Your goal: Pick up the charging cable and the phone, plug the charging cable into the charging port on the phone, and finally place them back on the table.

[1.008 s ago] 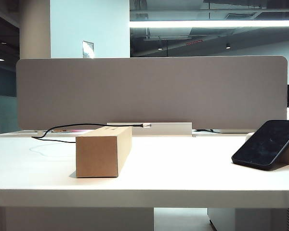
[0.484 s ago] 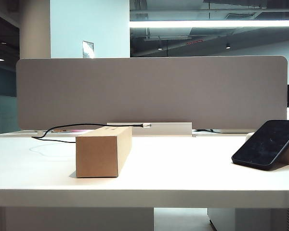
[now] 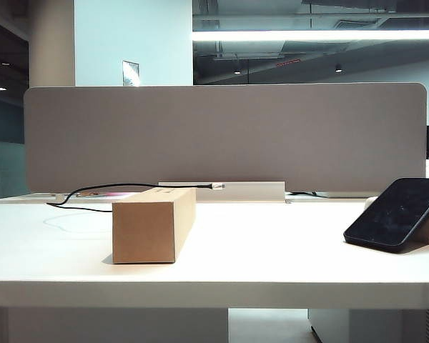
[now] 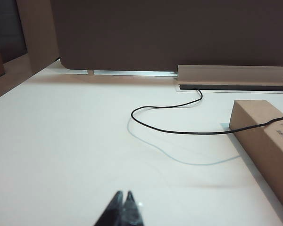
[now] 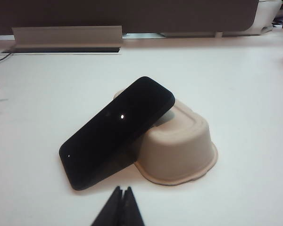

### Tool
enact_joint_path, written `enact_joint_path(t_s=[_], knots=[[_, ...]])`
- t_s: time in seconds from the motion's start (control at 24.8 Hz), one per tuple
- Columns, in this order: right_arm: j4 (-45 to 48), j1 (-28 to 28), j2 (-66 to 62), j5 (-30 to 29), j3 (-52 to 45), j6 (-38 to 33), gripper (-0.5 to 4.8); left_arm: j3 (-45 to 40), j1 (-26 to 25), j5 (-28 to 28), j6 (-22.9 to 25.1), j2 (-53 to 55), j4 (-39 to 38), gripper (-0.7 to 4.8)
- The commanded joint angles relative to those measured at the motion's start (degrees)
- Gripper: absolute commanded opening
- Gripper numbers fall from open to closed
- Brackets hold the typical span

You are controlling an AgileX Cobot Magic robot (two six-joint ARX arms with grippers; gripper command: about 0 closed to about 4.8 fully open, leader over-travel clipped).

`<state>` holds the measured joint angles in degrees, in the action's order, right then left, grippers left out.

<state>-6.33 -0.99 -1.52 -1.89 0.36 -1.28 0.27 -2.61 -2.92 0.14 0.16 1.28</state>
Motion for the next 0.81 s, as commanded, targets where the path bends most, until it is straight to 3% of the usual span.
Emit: enact_joint_path(t_s=[0.04,0.12,0.24,0.81], knots=[[1.1,0.0,0.0,-1.6,-0.3,-2.6,-0.06,0.2,0.0,-1.5,-3.3,0.1,0.6,-0.06],[2.1,0.2,0.0,-3.0,-0.3,-4.8,-0.06,0.3,0.0,-4.1,-6.3,0.1,1.1,-0.06],[3.2,0.3,0.0,-3.0,0.4,-5.2,-0.06,2.0,0.0,-7.4,-6.4,0.1,1.0,-0.06],[1.4,0.3,-4.0,-1.8,10.0,-8.2,-0.06,13.7,0.0,-7.9,-5.9,10.3,1.4,-0.06]])
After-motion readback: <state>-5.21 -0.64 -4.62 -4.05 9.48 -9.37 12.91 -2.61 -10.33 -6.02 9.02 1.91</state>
